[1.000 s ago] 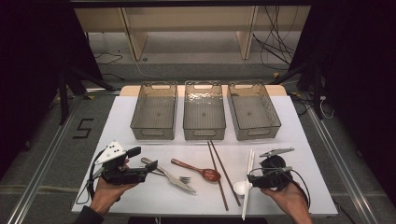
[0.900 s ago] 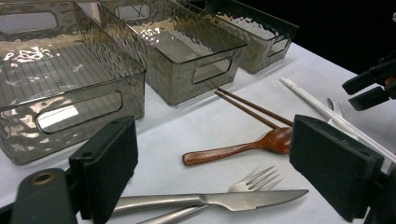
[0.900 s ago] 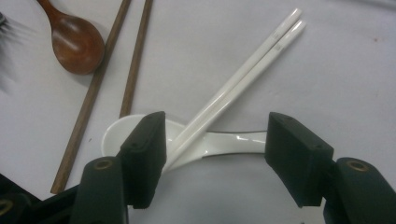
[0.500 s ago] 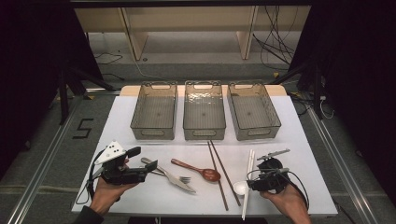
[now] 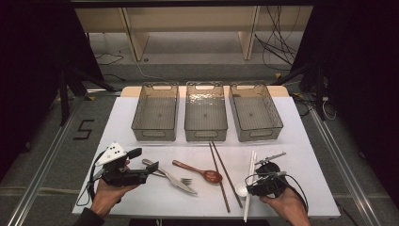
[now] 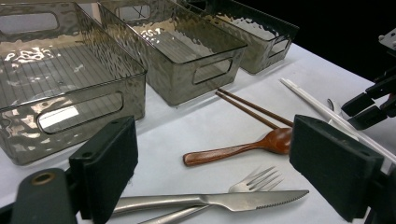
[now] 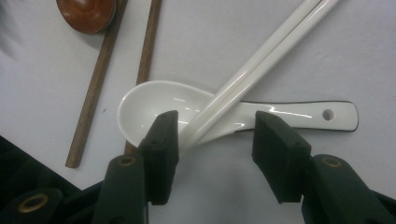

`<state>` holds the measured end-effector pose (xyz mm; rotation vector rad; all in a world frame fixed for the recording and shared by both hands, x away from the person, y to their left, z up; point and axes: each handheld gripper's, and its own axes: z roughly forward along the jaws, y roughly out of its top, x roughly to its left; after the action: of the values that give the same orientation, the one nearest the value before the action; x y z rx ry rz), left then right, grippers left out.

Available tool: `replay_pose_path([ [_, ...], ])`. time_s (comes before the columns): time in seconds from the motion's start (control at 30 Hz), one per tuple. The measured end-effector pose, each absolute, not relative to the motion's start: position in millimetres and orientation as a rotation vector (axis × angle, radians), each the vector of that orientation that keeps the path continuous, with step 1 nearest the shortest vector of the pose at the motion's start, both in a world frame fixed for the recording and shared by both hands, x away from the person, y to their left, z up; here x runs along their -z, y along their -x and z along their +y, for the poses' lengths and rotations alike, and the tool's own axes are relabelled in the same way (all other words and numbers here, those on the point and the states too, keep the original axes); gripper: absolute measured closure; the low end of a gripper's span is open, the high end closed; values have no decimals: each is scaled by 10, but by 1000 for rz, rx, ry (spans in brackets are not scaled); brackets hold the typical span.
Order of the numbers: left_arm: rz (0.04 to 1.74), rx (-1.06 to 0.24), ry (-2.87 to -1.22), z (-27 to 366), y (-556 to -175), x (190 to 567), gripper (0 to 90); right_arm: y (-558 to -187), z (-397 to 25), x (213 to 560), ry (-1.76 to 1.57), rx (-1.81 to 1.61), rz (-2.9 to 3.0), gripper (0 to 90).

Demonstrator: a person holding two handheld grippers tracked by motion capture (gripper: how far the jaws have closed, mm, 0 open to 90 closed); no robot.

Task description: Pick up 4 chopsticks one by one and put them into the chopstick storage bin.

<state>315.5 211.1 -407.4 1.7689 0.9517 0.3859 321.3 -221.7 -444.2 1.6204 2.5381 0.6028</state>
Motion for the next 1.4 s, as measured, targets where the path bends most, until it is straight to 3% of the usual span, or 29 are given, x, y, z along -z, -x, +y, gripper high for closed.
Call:
replay_pose_path([
  [0.33, 949, -389, -1768, 2110, -3151, 4070, 151, -3217, -2206, 4473, -1628, -562, 2568, 539],
  [1.4, 944, -389, -1769, 2112, -3149, 4064, 151, -3215, -2312, 4534, -1632, -443, 2639, 845],
])
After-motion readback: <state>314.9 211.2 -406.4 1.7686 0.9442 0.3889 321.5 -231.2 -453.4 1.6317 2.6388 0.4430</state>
